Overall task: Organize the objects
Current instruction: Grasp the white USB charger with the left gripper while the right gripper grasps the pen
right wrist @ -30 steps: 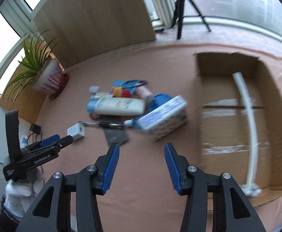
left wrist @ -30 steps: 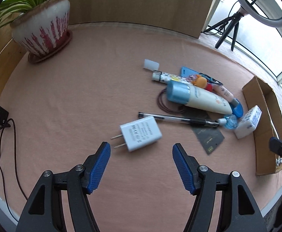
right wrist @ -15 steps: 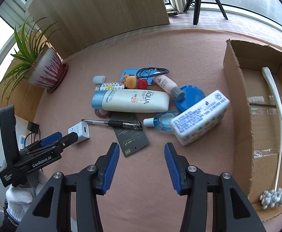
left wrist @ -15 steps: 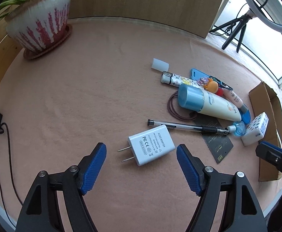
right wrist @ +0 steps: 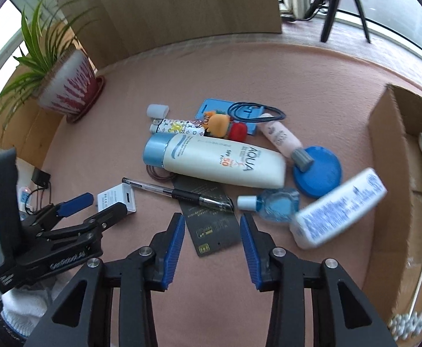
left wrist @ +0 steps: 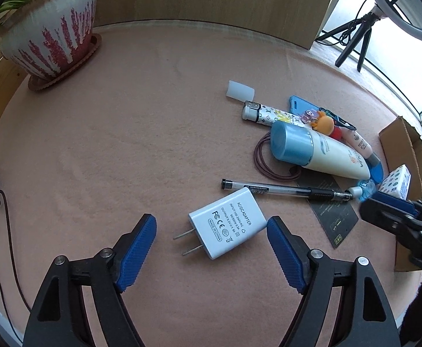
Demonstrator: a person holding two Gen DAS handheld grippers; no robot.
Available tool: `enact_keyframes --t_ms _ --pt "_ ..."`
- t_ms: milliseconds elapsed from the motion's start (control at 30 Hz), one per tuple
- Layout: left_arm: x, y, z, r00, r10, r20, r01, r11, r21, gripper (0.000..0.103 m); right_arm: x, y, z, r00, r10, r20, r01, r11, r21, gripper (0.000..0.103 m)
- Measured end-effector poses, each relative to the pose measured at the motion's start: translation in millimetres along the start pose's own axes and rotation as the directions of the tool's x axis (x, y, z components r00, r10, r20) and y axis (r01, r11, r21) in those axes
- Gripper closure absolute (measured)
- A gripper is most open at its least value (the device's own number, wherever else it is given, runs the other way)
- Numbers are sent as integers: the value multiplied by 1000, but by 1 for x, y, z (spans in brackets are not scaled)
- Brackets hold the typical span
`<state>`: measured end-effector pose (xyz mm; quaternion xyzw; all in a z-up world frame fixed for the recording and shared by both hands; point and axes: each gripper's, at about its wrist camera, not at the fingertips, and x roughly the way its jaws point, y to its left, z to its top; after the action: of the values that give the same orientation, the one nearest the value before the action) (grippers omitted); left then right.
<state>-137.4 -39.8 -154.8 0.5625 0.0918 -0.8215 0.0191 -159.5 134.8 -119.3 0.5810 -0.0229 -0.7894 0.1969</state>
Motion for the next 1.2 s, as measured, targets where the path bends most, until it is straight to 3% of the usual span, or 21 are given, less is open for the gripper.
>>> enact_keyframes --t_ms 333,567,733,900,1100,1200 --pt "7 -4 2 1000 7 2 -6 1000 -30 21 29 22 16 999 -45 -25 42 990 -135 67" --pt "6 6 -4 999 34 22 -33 998 -52 22 46 32 19 997 -19 -73 5 983 -184 67" --pt "0 21 -9 998 47 39 -45 997 -60 32 48 39 18 994 14 -110 -37 977 -210 67" --pt "-6 34 -16 998 55 42 -53 997 -61 32 49 50 12 988 28 -149 -65 966 -249 70" --pt "-15 46 -27 998 50 43 -48 997 -61 32 54 73 6 990 -57 -132 5 930 -366 70" --pt "-17 53 -29 999 31 34 -29 998 -61 32 57 82 4 986 -105 -130 45 916 -398 82"
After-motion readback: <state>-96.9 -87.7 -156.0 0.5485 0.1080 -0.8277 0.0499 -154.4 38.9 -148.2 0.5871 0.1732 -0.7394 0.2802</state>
